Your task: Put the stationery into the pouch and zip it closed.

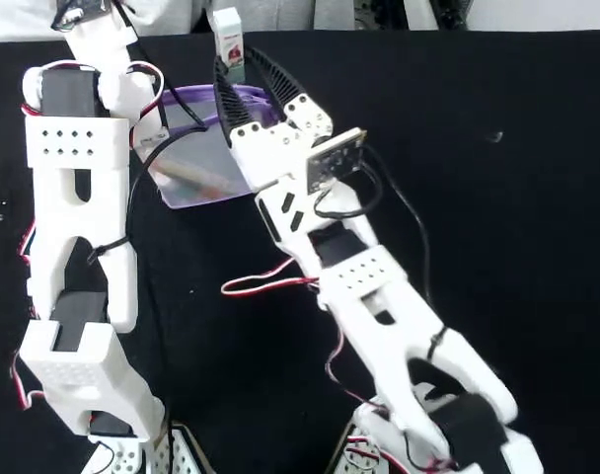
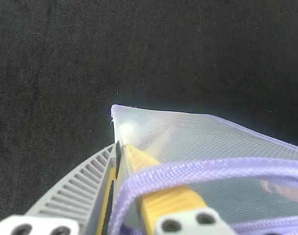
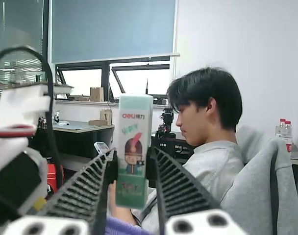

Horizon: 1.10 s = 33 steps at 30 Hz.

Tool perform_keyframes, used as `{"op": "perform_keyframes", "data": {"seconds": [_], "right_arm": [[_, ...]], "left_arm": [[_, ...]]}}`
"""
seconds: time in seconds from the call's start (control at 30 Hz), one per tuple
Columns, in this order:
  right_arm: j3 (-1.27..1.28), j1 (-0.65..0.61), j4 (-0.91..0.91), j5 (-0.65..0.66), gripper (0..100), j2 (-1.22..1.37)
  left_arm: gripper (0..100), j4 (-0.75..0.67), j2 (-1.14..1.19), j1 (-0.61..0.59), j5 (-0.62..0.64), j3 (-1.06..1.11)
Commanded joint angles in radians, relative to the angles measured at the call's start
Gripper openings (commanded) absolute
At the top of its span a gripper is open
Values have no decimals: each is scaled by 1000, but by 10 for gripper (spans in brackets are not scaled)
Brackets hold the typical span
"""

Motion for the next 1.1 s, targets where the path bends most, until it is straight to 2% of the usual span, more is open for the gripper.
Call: {"op": "perform_keyframes", "data": {"seconds": [0.0,0.97,1.07], "right_arm": [[-7,-25,-66,-12,11,15],[171,-46,-71,-6,13,10],[173,-46,-71,-6,49,10]], "left_arm": [[29,14,64,28,-2,12],[29,14,64,-19,-2,7],[29,14,64,-19,-2,4]]}}
